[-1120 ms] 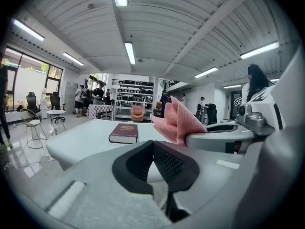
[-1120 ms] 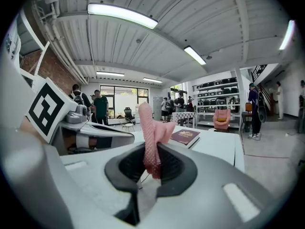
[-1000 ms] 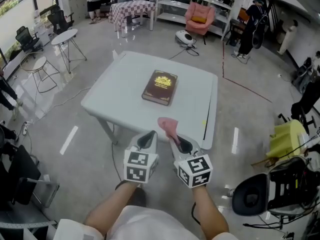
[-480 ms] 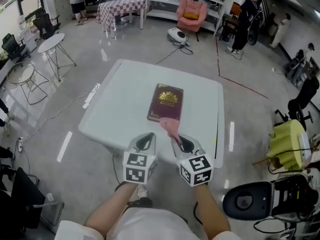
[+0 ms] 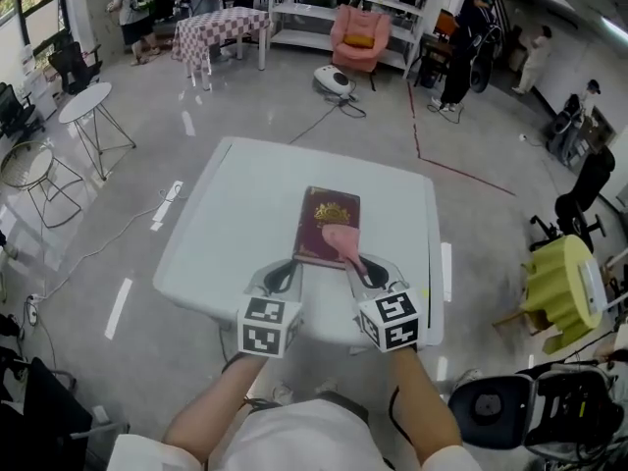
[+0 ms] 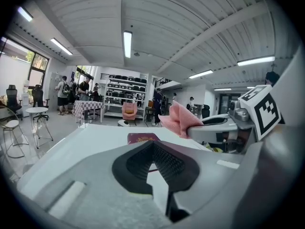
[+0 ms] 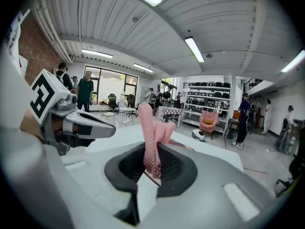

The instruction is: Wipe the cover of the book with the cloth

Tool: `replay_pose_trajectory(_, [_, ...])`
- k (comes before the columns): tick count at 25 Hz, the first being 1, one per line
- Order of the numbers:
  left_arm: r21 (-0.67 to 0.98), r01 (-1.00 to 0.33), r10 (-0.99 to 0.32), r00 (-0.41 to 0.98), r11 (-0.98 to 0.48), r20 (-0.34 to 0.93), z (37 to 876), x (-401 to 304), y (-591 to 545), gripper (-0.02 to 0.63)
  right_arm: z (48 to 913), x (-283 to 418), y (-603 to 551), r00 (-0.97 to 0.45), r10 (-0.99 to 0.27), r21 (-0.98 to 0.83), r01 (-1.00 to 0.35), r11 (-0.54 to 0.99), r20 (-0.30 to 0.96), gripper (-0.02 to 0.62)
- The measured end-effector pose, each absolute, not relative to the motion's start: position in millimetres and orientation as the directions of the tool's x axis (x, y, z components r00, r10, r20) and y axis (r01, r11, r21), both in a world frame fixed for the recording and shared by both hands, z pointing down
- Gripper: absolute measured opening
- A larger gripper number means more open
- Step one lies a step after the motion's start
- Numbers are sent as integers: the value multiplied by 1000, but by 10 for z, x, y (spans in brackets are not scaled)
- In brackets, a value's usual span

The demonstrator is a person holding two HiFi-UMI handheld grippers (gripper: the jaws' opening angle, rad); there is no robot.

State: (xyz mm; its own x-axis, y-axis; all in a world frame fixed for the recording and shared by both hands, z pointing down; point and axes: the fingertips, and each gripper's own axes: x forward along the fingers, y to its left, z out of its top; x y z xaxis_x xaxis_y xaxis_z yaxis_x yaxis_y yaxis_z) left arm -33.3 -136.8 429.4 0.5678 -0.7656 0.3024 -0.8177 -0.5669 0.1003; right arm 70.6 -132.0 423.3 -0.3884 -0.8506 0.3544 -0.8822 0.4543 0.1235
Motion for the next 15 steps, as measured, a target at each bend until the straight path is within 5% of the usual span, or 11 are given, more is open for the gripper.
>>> replay_pose_trajectory(15, [77,-816,-759,563,-573,328,4480,-274,-2145,6,4553,1173,-2511,-312,-838,252,-855,453,447,38])
